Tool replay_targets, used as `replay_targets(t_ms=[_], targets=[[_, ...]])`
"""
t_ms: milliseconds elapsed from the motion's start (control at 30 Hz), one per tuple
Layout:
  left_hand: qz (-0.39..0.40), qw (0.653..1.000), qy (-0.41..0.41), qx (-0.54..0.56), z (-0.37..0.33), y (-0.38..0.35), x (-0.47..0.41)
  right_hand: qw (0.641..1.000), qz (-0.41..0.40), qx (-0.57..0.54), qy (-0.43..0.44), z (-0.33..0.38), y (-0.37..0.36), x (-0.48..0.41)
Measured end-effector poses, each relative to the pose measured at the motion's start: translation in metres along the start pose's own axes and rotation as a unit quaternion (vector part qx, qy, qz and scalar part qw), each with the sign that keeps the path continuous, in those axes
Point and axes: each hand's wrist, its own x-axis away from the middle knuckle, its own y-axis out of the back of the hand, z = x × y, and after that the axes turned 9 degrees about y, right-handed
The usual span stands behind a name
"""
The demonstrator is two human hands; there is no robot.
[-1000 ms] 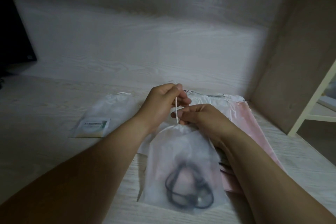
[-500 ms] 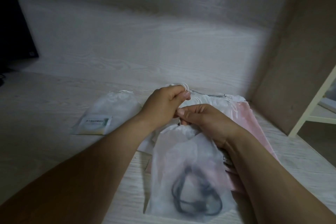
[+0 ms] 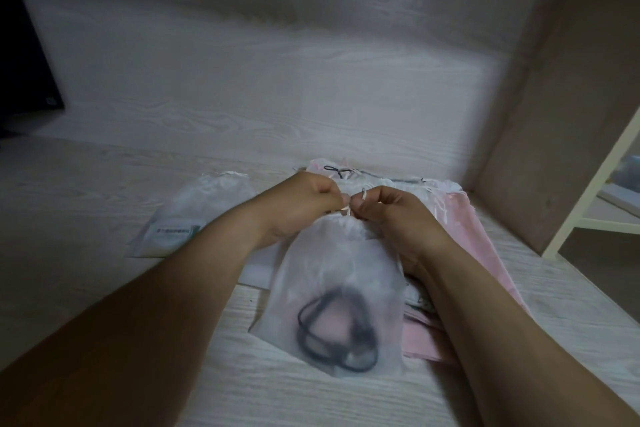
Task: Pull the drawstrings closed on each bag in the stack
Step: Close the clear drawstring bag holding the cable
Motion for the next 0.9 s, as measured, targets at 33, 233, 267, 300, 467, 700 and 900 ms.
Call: replay_targets(t_ms=[33,233,267,300,467,700,900], targets=[[0.017,0.999,0.016,0.031,-0.001,0.0,0.001,1.0,0.004,0.0,0.005,0.0,0.0,0.0],[0.061,0.982,0.063,0.165,0.003,0.002,0.0,0.999,0.001,-0.006,0.039,0.0,0.0,-0.001],[0.071,0.979,0.068,0.176,0.003,0.002,0.0,0.999,-0.001,-0.003,0.045,0.0,0.0,-0.001],[0.082,0.976,0.071,0.188,0.003,0.002,0.0,0.999,-0.004,0.004,0.053,0.0,0.0,-0.001],[0.113,0.958,0.087,0.251,0.003,0.006,0.003,0.995,-0.002,0.035,0.089,0.0,-0.002,-0.002],[0.095,0.958,0.1,0.25,-0.002,0.012,0.002,0.981,-0.023,0.105,0.162,-0.001,-0.005,-0.003],[0.128,0.95,0.071,0.275,-0.01,0.011,0.004,0.978,-0.049,0.114,0.166,0.0,-0.007,-0.003]])
